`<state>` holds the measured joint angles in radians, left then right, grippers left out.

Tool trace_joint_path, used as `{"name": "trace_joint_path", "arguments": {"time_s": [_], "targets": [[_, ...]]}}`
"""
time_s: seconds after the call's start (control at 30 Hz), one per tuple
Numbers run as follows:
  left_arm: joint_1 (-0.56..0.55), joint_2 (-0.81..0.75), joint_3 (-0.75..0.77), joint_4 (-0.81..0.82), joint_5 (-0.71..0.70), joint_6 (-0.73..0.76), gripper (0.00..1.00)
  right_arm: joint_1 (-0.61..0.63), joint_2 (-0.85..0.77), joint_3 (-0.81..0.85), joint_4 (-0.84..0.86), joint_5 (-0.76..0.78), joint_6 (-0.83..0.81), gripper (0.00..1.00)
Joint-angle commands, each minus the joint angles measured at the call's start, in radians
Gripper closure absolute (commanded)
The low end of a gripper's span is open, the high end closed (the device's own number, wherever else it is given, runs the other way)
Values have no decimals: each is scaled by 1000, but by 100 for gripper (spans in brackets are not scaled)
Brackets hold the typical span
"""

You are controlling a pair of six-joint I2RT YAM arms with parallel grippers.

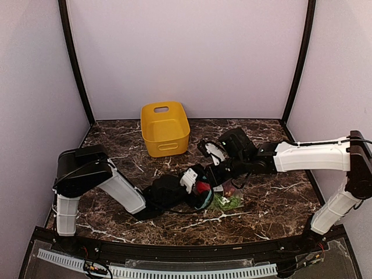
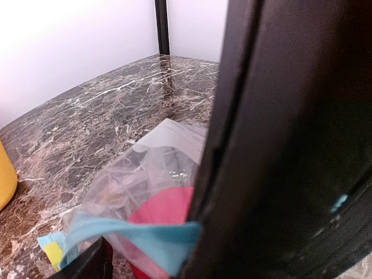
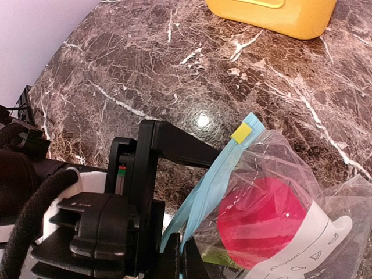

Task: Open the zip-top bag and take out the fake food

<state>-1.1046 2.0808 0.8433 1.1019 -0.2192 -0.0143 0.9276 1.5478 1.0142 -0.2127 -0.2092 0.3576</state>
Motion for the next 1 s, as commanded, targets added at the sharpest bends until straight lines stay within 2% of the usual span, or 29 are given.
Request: {"name": "trace_joint_path", "arguments": {"time_s": [0.0, 0.1, 0.5, 0.77, 0.93, 0.97], "targets": [[-1, 32, 35, -67, -15, -40, 15, 14, 0, 14, 42, -14, 5, 100], [-1, 41, 49, -72, -13, -47, 16, 14, -3, 11, 42, -14, 5, 100], [-1, 37, 66, -109, 1, -76, 49, 15, -20, -9, 38, -2, 5, 100], [0, -45, 18, -99, 69, -57, 60, 10, -17, -15, 30, 19, -5, 100], [0, -135, -13, -137, 72, -54, 62, 7, -24, -22, 27, 24, -4, 100], [0, -148, -12, -155, 70, -56, 59, 6, -25, -22, 28, 24, -5, 100]]}}
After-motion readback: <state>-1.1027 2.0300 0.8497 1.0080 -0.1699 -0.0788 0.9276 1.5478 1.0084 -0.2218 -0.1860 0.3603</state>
